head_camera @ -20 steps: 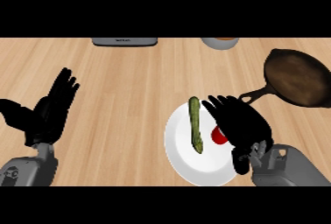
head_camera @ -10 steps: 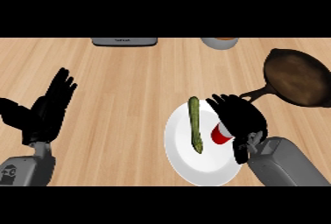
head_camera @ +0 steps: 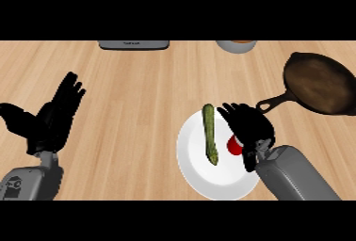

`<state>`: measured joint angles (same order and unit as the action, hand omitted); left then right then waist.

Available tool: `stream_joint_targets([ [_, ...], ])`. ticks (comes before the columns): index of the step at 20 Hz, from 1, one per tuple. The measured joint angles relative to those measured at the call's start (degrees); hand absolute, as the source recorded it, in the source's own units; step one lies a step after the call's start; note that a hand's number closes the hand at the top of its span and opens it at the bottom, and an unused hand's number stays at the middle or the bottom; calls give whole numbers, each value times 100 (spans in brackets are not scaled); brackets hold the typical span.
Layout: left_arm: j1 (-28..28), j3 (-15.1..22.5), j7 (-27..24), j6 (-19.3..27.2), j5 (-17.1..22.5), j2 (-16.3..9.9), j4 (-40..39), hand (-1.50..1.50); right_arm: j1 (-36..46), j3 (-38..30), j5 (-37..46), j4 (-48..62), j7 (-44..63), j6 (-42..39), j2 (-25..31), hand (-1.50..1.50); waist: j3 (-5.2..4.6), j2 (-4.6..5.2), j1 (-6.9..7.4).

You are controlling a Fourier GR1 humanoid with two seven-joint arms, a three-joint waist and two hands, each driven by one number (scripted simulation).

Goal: Pick the can from the plate and place it in the pan

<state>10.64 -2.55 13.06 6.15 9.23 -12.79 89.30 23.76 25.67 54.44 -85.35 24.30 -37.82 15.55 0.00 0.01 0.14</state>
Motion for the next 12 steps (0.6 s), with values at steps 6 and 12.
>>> stream_joint_targets([
  [6,-58,-115,7,-94,-48,52,70,0,-10,-166,293,405,-327,179,-256,-150,0,-1,3],
  [12,-124,-101,77,-86,-119,159,209,0,-49,-137,549,888,-973,594,-302,150,-7,-10,12],
])
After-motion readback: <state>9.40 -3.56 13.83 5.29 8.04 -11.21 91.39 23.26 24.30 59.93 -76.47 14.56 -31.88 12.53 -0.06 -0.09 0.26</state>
